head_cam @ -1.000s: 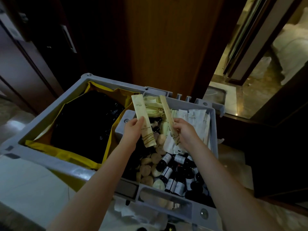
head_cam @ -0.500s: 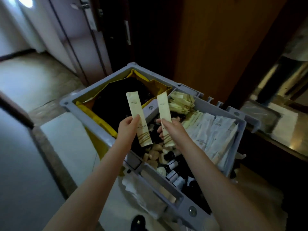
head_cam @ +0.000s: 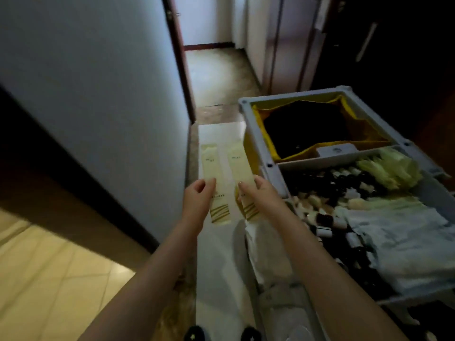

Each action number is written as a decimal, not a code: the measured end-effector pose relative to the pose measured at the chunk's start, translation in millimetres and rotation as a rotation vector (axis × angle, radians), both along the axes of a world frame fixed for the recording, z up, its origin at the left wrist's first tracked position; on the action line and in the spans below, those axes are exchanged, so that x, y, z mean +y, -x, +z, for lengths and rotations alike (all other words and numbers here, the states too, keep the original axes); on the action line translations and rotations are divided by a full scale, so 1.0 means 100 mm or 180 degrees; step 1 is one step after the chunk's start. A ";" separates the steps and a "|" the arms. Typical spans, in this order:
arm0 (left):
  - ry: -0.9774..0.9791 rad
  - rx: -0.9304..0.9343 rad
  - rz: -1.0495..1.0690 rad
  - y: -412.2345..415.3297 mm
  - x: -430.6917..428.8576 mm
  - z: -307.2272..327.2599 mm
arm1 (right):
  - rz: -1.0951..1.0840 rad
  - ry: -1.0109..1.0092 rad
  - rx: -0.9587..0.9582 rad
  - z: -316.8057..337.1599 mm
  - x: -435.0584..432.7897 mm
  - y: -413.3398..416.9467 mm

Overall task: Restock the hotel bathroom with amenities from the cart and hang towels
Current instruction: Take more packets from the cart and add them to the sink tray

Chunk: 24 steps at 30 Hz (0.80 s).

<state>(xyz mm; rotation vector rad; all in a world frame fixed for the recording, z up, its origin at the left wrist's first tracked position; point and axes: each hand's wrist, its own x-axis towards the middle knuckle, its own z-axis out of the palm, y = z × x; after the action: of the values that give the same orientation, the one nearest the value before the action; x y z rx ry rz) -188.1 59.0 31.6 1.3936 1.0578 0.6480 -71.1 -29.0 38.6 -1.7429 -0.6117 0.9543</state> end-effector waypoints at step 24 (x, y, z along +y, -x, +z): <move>0.0130 -0.0434 0.3396 5.10 1.15 -0.53 | 0.3019 -0.0016 0.0009 -0.20 2.47 4.88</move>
<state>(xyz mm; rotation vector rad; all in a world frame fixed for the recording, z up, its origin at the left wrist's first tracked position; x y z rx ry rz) -698.6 174.3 -21.5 0.6397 1.6680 1.4405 -559.0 217.6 18.8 -1.4144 -1.4969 1.5715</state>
